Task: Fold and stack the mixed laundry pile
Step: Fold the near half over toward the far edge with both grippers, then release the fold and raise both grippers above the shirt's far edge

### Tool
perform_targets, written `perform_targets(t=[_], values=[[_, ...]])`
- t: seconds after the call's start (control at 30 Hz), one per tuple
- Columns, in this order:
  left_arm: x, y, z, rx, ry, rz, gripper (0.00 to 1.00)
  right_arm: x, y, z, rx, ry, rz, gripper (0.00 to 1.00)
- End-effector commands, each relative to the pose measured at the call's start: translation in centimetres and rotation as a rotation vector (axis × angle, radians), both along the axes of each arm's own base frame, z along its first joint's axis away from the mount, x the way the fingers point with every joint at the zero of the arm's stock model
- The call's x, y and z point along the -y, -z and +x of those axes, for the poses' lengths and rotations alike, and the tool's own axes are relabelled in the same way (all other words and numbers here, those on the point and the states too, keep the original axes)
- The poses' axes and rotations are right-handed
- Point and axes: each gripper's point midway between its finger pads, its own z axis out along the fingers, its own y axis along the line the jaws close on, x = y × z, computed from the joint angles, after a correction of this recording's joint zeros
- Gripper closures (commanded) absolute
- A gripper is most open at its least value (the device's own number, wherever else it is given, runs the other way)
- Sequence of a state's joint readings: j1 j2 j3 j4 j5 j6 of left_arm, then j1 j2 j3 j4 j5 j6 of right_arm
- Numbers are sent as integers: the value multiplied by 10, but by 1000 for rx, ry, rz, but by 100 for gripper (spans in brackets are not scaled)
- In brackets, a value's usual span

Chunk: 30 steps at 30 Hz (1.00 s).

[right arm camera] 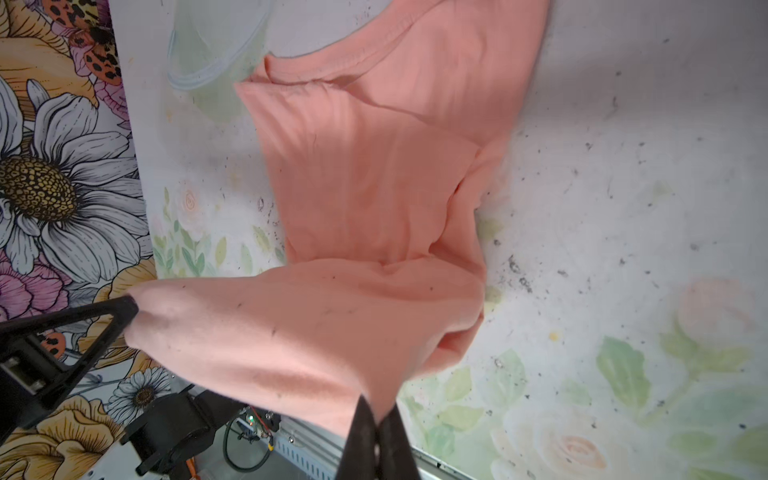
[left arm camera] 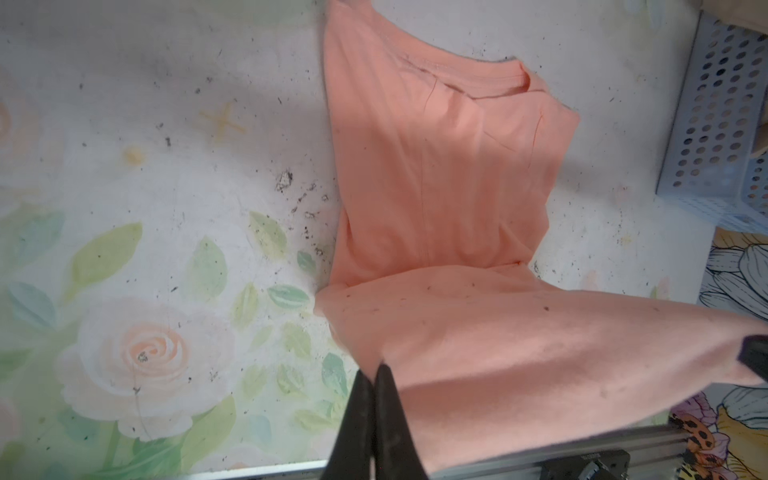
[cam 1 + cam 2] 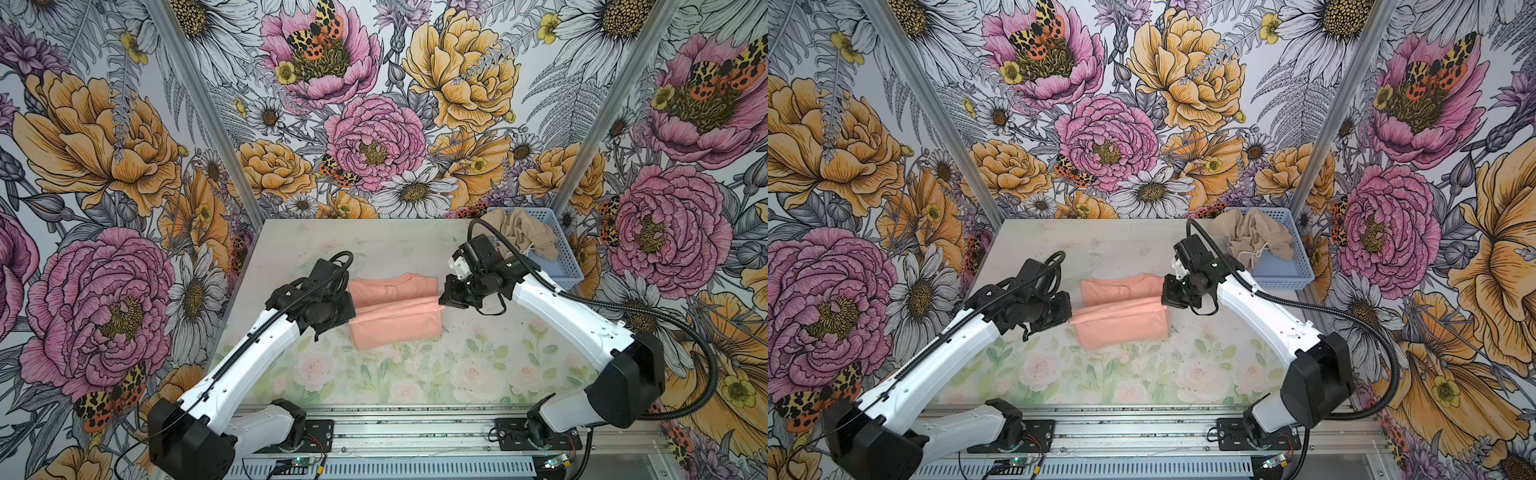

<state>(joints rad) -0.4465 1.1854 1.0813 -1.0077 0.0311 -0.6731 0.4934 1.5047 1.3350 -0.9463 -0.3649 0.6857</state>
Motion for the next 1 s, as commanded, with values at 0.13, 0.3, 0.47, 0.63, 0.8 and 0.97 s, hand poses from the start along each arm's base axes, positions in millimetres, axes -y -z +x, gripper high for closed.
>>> perform_targets(t=[0.13, 0.3, 0.47, 0.63, 0.8, 0.97], values=[[-8, 8, 70, 47, 53, 22, 100, 6, 17, 57, 42, 11, -27, 100], [-6, 30, 105, 16, 75, 30, 100, 12, 35, 87, 26, 38, -31, 100], [-4, 46, 134, -1, 82, 50, 100, 19, 51, 107, 11, 64, -32, 100], [-8, 62, 152, -25, 79, 59, 100, 19, 66, 123, -2, 63, -35, 100], [-9, 80, 163, -58, 76, 76, 100, 20, 74, 139, 3, 73, -31, 100], [-10, 87, 174, -60, 69, 91, 100, 21, 83, 153, 1, 76, -34, 100]])
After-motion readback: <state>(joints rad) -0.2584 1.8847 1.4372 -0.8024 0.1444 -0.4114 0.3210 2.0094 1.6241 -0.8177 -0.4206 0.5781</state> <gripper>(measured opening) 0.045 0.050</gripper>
